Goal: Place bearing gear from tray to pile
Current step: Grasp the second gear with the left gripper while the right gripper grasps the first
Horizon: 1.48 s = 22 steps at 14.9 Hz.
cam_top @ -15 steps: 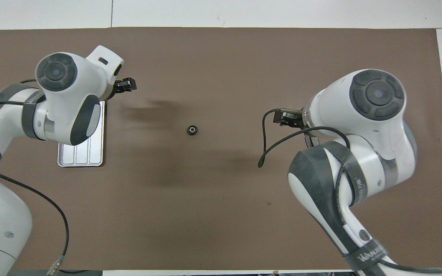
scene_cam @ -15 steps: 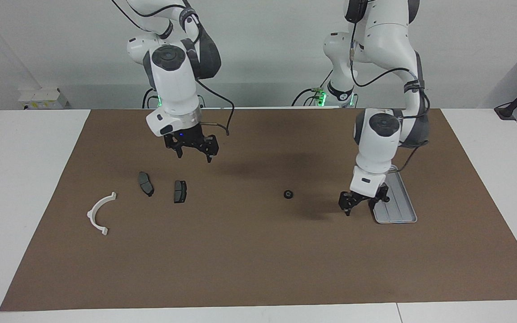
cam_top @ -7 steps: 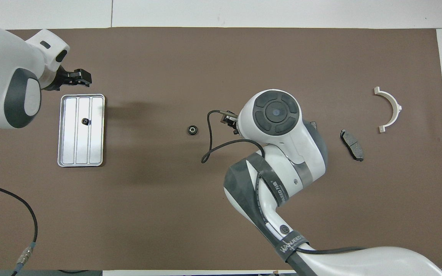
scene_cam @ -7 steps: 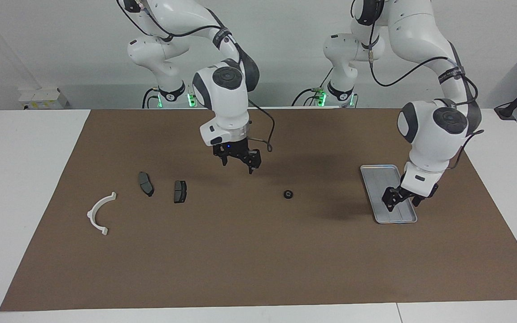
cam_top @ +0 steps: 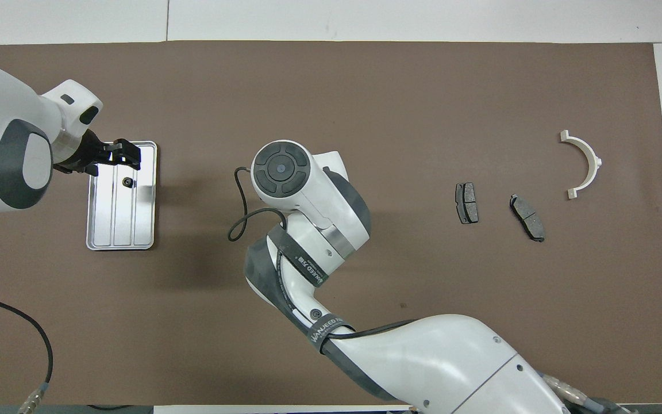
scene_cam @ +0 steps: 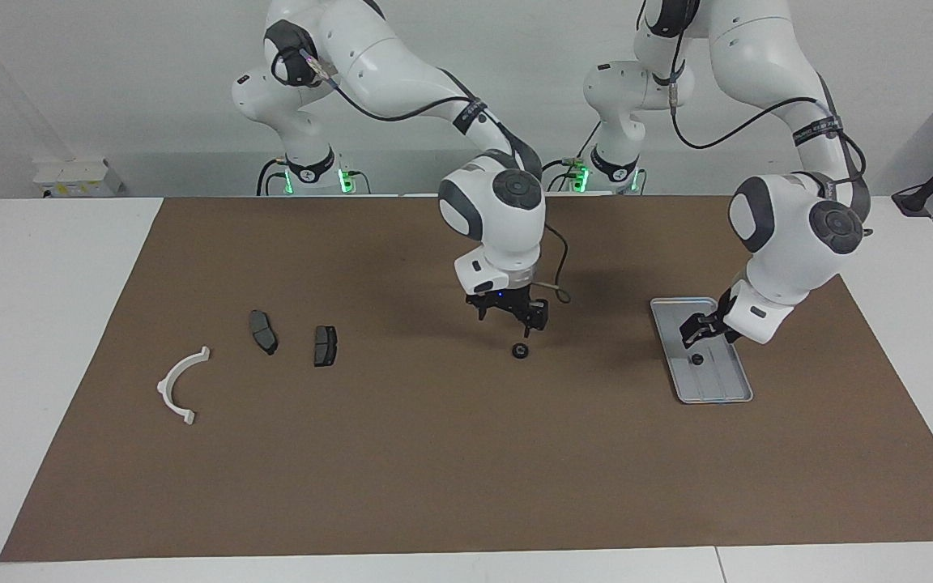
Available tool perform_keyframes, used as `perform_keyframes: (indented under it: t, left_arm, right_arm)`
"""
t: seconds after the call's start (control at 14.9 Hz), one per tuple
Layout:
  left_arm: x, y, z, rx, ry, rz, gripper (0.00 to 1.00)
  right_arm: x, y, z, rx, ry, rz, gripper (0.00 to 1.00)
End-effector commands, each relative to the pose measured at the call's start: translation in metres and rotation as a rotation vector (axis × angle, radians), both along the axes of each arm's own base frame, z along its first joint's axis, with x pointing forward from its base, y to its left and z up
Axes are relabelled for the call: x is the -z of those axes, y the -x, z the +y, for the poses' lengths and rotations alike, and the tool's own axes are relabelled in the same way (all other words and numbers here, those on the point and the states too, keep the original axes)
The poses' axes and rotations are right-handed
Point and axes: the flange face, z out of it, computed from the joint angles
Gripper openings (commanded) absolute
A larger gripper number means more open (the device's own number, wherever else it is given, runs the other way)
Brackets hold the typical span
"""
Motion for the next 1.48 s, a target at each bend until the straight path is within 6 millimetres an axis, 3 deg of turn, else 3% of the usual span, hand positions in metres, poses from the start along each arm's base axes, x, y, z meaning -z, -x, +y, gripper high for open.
perform_keyframes:
  t: [0.0,0.13,0.27,0.34,0.54,1.08,1.41]
  left_arm:
    - [0.019,0.02,0.0,0.001,0.014,-0.025,0.85]
    - [0.03,0.02,0.006,0.005,0.013,-0.041,0.85]
    - [0.037,0.019,0.015,0.037,0.013,-0.04,0.84]
    - [0.039,0.017,0.03,0.027,0.012,-0.051,0.84]
    - [0.053,0.015,0.042,0.028,0.007,-0.083,0.82]
    - [0.073,0.016,0.036,0.031,0.002,-0.109,0.78]
    - [0.079,0.02,0.035,0.03,0.001,-0.11,0.73]
  right_arm:
    - [0.012,-0.011,0.006,-0.004,0.051,-0.014,1.0]
    - [0.024,-0.008,0.029,-0.041,0.072,-0.027,1.0]
    - [0.033,-0.014,0.034,-0.039,0.081,-0.019,1.0]
    - [0.037,-0.015,0.037,-0.039,0.085,-0.016,1.0]
    - [0.039,-0.02,0.031,-0.029,0.081,-0.01,1.0]
    - [0.045,-0.02,0.03,0.012,0.021,0.039,1.0]
    - [0.045,-0.021,0.029,0.012,0.007,0.027,0.92]
